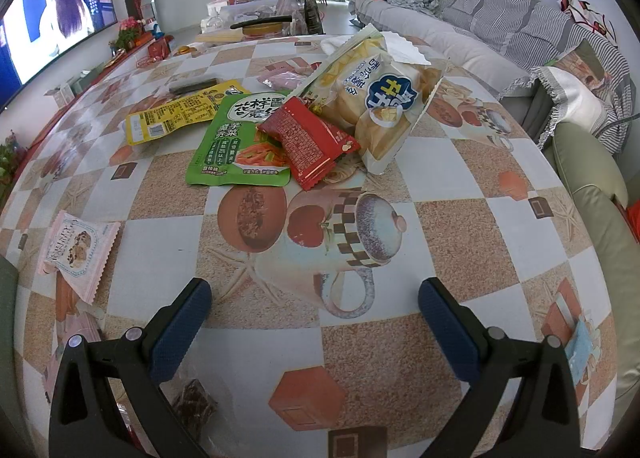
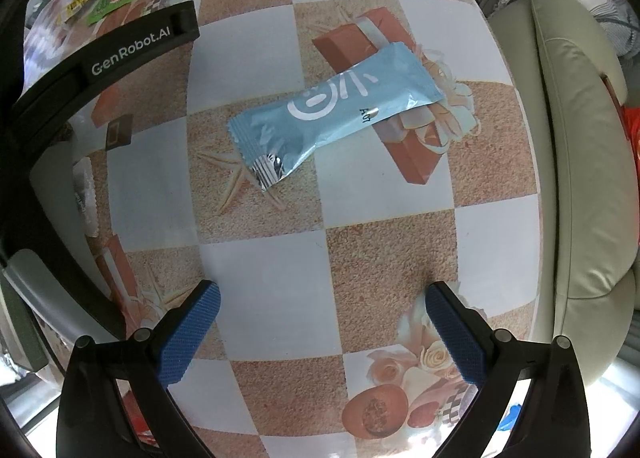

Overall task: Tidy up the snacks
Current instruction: 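Move both tools toward the snack packets on the table, then grasp the pink bar with the left tool while the right tool grasps the blue bar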

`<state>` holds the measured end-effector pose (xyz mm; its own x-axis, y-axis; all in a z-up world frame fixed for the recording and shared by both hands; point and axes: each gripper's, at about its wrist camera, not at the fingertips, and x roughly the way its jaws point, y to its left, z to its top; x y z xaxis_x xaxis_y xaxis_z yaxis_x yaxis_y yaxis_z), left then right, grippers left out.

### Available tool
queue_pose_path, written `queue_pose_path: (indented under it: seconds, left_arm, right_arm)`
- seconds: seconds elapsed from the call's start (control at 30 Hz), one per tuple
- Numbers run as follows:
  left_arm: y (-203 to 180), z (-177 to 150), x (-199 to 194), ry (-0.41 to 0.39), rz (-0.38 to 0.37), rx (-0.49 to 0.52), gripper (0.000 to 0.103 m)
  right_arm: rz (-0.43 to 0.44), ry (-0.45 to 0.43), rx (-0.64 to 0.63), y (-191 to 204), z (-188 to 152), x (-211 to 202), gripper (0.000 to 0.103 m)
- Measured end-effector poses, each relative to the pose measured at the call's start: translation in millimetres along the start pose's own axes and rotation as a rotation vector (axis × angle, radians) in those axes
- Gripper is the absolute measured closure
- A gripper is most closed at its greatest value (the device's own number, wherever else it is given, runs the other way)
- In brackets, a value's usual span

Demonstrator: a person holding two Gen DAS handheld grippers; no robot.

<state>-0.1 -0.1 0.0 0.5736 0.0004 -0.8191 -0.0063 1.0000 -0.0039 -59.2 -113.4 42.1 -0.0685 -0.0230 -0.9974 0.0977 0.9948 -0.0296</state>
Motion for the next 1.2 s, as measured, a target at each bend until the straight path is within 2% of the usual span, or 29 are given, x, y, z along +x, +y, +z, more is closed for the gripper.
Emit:
queue_pose_path:
  seconds: [0.33,0.67,0.73,0.83,0.9,0.97,1.07,1.2]
  left_arm:
    - [0.0,0.0,0.0,0.000,0.000,0.000,0.000]
    - [-1.1,-0.5,-0.5,0.004,0.015,-0.017,0.000]
    - [-1.7,5.2,-0.2,0.076,0.004,-0.002,0.000]
    - [-5.8,18.6,6.7,0.247,-0.039,0.061,0.000]
    - [-4.7,25.2,-0.4,0.306,-0.060,0.089,0.000]
    - [4.2,34.4,-21.7,0.277,-0.084,0.083,0.000]
    - [28.9,42.6,-52.6,0.248,-0.081,0.084,0.000]
    - [78.6,40.4,-68.1,0.267,-0.005,0.111,0.000]
  right_arm:
    - [0.001,0.057,0.005,-2.4,-21.2,-2.5,0.000]
    - [0.006,0.039,0.008,-16.2,-74.4,-11.1,0.000]
    - [0.007,0.036,0.006,-15.9,-85.5,-13.4,0.000]
    - [0.008,0.027,0.017,-9.2,-97.5,-15.2,0.000]
    - [0.010,0.035,0.032,-10.2,-92.6,-19.1,0.000]
    - [0.011,0.055,0.029,-11.3,-101.2,-20.7,0.000]
    - [0.012,0.102,0.029,-14.3,-117.5,-22.0,0.000]
    - [0.015,0.129,0.047,-21.4,-141.0,-25.7,0.000]
